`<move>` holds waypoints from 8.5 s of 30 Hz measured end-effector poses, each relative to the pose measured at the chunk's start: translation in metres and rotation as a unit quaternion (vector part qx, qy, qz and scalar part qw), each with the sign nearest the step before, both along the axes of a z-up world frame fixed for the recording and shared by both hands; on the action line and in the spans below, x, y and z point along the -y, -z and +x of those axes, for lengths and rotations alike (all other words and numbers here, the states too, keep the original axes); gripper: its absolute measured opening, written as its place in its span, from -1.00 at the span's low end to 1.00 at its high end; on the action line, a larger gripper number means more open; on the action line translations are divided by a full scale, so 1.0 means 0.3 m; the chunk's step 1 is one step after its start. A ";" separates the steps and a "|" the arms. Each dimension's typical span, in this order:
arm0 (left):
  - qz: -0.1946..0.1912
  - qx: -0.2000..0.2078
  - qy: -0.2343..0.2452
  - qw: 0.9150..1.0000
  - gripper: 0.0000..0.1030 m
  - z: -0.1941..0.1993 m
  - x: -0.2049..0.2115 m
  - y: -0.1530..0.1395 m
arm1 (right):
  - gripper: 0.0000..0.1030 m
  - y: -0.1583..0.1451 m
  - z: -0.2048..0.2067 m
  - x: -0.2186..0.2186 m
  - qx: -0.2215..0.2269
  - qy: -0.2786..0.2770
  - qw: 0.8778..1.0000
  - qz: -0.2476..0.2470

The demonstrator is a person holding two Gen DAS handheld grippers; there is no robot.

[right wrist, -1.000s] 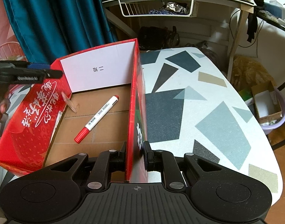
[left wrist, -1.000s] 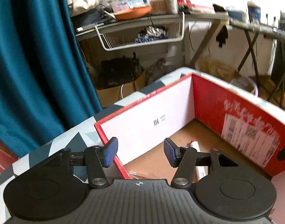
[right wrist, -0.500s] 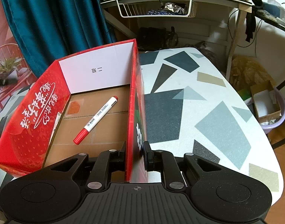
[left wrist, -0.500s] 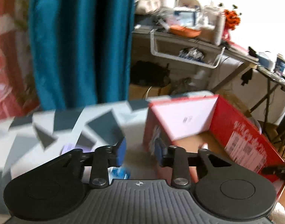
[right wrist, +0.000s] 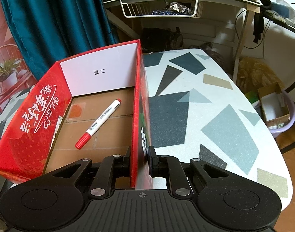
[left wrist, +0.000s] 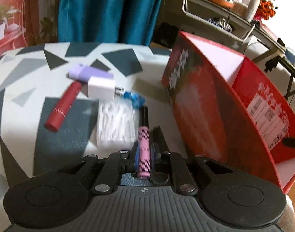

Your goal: Organize rigid objects

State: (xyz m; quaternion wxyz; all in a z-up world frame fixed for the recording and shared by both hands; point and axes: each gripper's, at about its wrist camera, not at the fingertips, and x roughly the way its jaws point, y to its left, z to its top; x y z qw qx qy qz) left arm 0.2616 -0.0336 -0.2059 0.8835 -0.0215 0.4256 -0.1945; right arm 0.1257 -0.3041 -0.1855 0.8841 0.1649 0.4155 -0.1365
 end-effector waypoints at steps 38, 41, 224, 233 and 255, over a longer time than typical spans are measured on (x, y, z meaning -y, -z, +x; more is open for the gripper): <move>0.118 0.049 0.016 0.992 -0.67 -0.045 0.076 0.058 | -0.73 0.003 -0.001 -0.001 0.002 0.005 1.000 0.004; 0.116 0.048 0.008 0.992 -0.67 -0.088 0.047 0.058 | -0.73 0.003 -0.001 -0.002 0.003 0.005 1.000 0.004; 0.044 0.136 0.080 0.987 -0.02 0.103 0.115 -0.274 | -0.75 0.001 0.015 -0.014 -0.006 -0.027 0.999 -0.025; 0.031 0.056 0.032 0.997 -0.07 0.008 0.004 -0.102 | -0.74 0.001 0.014 -0.013 -0.005 -0.026 0.999 -0.022; 0.099 0.063 0.070 0.991 -0.16 -0.056 0.145 0.115 | -0.72 0.002 0.009 -0.001 0.000 -0.025 1.000 -0.007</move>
